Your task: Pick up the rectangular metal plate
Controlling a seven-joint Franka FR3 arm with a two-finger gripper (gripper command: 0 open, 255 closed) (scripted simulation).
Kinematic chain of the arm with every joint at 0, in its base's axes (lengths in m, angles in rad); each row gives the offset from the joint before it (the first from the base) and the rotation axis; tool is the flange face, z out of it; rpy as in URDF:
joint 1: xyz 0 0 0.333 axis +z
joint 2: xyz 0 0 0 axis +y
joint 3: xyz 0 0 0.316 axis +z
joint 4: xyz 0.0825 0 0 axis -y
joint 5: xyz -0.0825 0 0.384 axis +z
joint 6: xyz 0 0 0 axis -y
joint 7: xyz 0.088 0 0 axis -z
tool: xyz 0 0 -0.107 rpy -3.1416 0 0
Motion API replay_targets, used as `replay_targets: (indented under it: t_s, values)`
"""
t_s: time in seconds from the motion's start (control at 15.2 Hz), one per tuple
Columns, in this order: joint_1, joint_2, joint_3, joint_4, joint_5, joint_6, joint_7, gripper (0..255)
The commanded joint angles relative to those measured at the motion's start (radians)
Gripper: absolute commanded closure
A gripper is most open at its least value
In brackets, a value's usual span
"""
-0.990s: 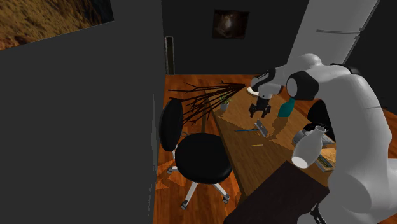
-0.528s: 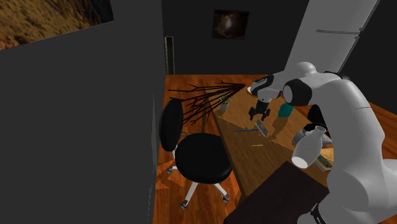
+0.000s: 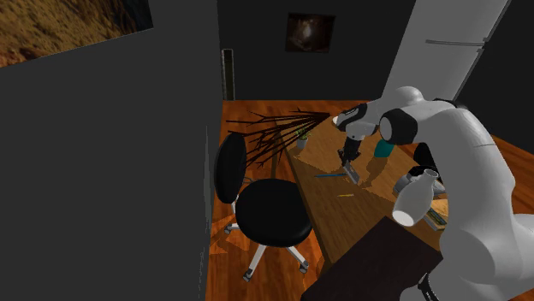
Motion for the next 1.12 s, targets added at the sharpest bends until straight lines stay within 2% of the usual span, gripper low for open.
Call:
replay_targets:
  t_s: [0.0, 0.33, 1.06]
  values:
    - [0.003, 0.003, 0.004, -0.001, 0.001, -0.001, 0.001, 255]
    - [0.001, 0.006, 0.004, 0.002, 0.001, -0.001, 0.0, 255]
    - [0.015, -0.094, -0.017, -0.021, -0.02, -0.078, 0.013, 255]
